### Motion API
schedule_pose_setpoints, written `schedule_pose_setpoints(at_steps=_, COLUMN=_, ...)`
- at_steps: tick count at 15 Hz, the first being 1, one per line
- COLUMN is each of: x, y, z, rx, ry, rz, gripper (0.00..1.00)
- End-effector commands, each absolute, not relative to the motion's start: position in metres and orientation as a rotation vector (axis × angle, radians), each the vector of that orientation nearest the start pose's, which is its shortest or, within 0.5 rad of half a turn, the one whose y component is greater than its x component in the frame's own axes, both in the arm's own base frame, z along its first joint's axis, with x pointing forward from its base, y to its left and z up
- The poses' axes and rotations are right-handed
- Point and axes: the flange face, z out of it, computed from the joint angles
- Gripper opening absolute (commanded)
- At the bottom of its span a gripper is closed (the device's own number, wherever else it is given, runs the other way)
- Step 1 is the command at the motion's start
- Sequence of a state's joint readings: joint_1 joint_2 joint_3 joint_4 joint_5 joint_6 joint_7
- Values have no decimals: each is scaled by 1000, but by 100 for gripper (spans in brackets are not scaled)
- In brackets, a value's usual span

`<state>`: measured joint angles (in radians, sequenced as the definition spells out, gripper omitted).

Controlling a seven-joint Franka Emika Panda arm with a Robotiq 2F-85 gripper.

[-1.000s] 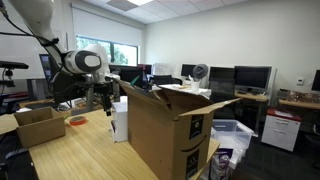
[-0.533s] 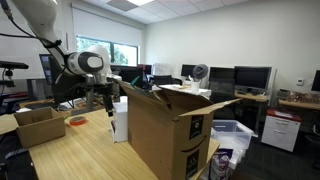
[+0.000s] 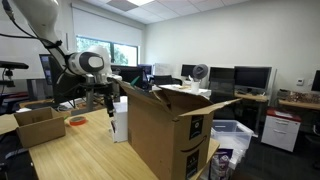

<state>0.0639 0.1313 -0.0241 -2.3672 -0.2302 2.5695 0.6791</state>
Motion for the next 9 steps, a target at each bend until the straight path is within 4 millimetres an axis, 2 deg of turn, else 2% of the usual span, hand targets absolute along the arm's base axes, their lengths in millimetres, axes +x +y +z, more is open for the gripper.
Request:
schedule_pose_setpoints(at_steps=1, x=514, y=25, z=277, rx=-3161, ry=749, rz=-207, gripper=39)
schedule_pose_setpoints(at_steps=6, x=512, y=25, z=280, rx=-3158, ry=755, rz=-211, gripper=10)
schedule_pose_setpoints(at_steps=9, x=511, y=23, z=280, rx=-3158, ry=757, rz=-207, gripper=5)
